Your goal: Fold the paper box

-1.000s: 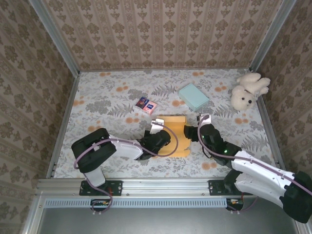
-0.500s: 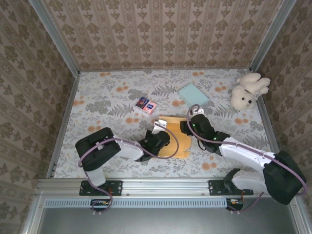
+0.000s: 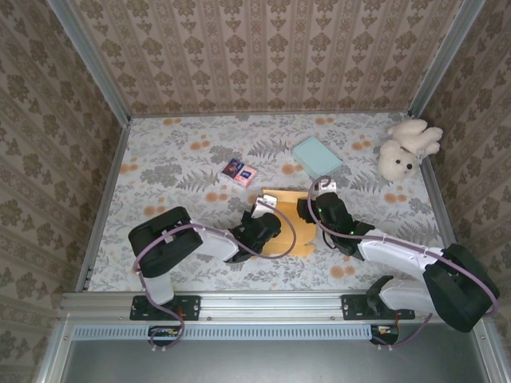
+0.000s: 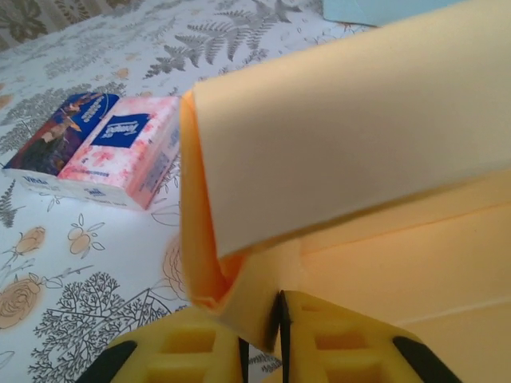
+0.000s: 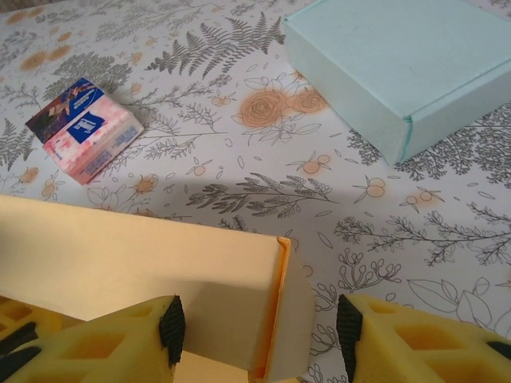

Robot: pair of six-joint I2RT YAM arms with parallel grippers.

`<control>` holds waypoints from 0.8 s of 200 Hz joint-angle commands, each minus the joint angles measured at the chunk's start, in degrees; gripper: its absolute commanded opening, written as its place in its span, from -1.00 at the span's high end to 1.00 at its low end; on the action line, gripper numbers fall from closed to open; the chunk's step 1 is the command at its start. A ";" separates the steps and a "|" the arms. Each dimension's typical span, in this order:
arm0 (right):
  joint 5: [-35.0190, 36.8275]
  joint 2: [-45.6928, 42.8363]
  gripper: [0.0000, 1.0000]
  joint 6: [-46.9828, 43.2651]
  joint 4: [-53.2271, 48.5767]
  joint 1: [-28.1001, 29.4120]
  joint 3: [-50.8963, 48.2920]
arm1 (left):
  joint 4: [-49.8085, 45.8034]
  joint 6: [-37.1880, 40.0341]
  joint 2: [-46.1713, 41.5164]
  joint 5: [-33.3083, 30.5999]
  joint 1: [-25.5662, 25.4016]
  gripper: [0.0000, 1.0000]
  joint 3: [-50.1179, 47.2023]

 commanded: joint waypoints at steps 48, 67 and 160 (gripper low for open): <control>3.41 -0.11 -0.11 3.10 -0.75 -0.25 -2.61 | -4.46 1.62 -7.79 1.89 -3.44 0.14 -2.22; 3.32 -0.18 -0.11 2.97 -0.88 -0.26 -2.56 | -4.17 3.39 -9.11 2.99 -3.24 0.19 -3.90; 1.43 -0.51 -0.11 -0.21 -2.11 -0.43 -1.63 | 10.47 12.42 -23.47 36.26 12.44 0.30 -20.10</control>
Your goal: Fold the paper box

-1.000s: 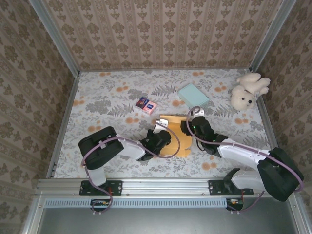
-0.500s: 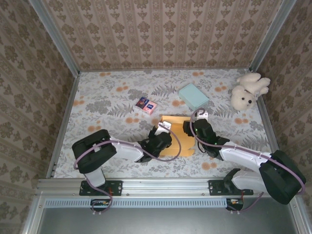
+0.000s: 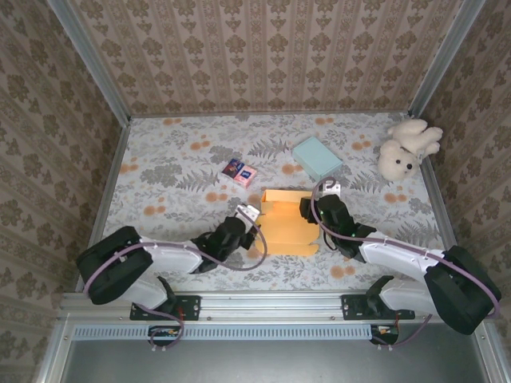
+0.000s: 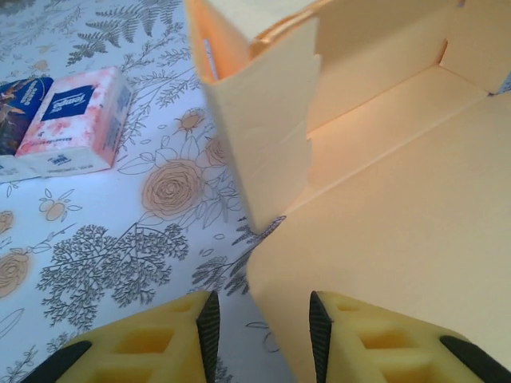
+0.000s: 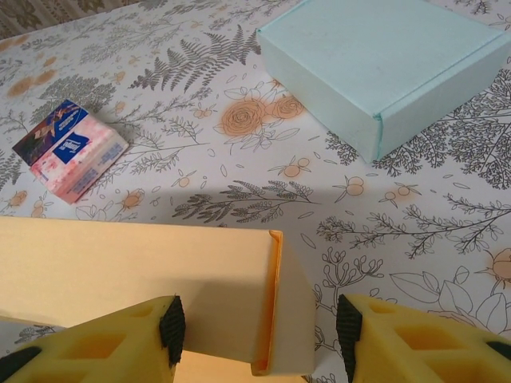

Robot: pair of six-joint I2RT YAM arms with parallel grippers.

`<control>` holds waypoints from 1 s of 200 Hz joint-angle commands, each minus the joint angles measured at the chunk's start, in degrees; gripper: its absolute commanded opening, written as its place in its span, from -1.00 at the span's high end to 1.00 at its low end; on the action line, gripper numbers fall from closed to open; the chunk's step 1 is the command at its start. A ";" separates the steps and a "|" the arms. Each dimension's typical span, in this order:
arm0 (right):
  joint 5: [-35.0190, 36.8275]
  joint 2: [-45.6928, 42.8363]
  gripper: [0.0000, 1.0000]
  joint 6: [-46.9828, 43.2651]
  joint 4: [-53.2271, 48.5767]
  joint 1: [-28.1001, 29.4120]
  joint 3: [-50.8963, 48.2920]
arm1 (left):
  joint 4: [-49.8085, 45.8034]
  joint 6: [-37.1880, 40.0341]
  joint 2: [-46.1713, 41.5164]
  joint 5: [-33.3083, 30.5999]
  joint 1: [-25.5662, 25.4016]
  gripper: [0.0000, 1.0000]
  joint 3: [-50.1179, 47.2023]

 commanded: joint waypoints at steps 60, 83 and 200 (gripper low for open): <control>-0.66 -0.64 -0.11 -2.10 -3.77 -0.47 -0.69 | 8.96 8.56 3.36 19.60 7.14 0.47 1.85; -1.21 -0.70 -0.11 -2.27 -3.77 -0.52 -0.60 | 9.40 11.09 6.86 20.52 8.31 0.57 3.51; -2.42 2.80 -0.11 -3.32 -1.86 -0.81 -0.03 | 11.69 14.27 18.46 28.66 12.53 0.60 10.63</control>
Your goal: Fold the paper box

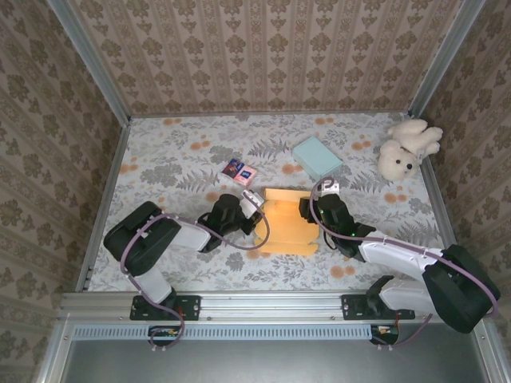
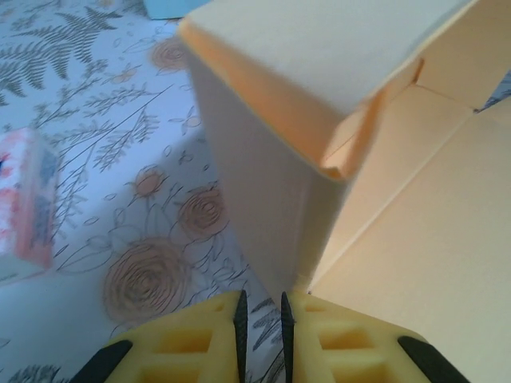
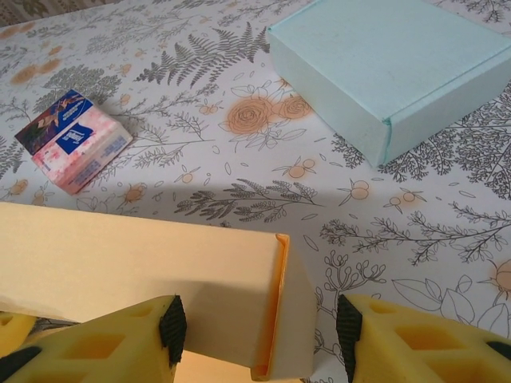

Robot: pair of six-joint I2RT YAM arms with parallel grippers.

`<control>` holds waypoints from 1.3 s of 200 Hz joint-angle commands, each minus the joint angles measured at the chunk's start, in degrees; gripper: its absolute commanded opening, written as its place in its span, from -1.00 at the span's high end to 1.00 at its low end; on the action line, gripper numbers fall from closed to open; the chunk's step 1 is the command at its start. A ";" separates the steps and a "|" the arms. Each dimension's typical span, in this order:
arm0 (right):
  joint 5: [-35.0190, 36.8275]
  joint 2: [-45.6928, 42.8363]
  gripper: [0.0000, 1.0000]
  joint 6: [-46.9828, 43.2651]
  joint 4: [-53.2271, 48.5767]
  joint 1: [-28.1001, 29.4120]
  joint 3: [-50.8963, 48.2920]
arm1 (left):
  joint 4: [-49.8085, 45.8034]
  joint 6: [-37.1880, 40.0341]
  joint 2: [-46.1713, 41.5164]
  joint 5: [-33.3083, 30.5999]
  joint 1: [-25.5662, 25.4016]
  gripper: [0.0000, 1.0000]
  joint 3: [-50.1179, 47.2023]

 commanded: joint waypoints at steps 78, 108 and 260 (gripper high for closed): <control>-1.59 2.55 -0.10 -1.85 -3.14 -0.46 0.20 | 2.23 0.24 5.08 3.42 -1.64 0.73 6.00; -1.73 2.51 -0.10 -2.13 -3.21 -0.46 0.25 | 1.35 0.55 5.25 3.58 -2.46 0.73 7.06; -2.13 3.47 -0.09 -2.88 -2.44 -1.43 -0.03 | -0.69 0.20 6.77 0.65 -5.02 0.83 11.27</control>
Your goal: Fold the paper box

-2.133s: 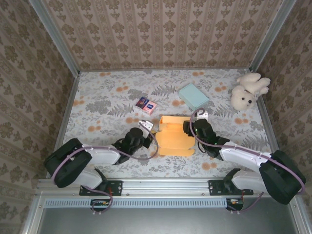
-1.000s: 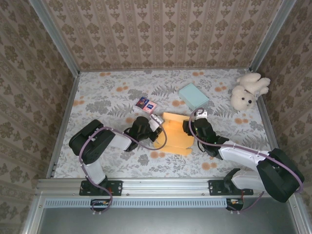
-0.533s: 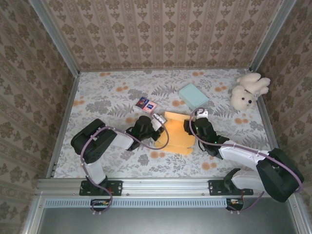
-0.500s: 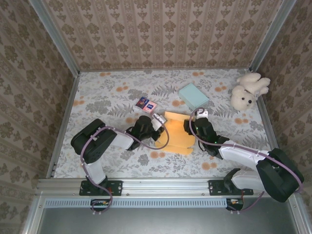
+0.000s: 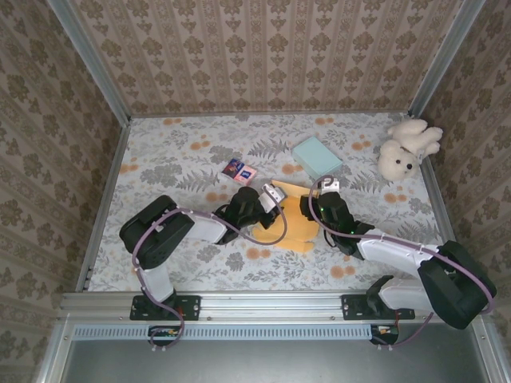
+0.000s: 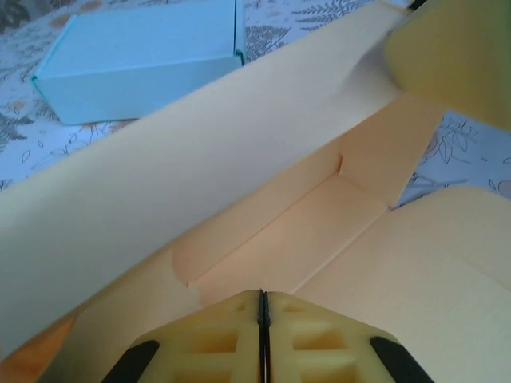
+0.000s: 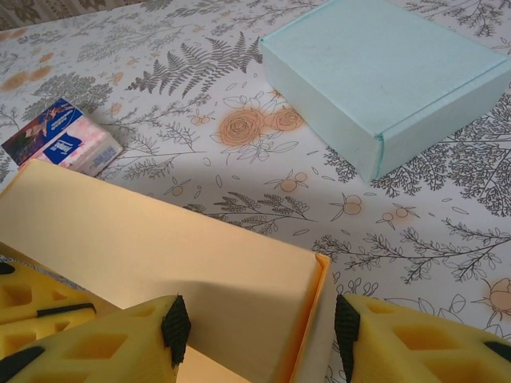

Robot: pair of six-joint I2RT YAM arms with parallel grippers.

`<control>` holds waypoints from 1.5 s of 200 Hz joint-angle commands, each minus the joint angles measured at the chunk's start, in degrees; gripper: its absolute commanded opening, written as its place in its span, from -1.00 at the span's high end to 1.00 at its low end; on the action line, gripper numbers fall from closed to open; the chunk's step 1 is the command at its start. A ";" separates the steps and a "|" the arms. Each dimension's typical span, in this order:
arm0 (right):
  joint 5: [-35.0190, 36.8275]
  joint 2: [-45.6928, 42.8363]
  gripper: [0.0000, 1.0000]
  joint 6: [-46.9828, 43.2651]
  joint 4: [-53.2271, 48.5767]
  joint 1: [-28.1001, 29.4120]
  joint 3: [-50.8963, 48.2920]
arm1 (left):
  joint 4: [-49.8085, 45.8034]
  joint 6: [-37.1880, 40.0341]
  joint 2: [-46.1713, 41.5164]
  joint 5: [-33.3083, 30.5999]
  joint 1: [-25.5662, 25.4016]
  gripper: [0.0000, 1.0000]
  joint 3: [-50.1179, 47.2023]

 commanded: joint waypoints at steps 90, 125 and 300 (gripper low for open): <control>-2.84 2.58 -0.08 -0.94 -3.16 -0.56 -0.48 | 2.19 -2.75 4.72 -11.69 -1.39 1.00 3.98; -3.19 2.86 -0.08 -0.81 -2.54 -0.56 -0.84 | 3.24 -5.35 7.56 -17.70 -2.31 1.00 5.41; -2.18 2.09 -0.08 -0.43 -3.99 -1.26 -0.84 | -2.77 -8.49 -6.70 -8.04 4.88 0.24 -5.32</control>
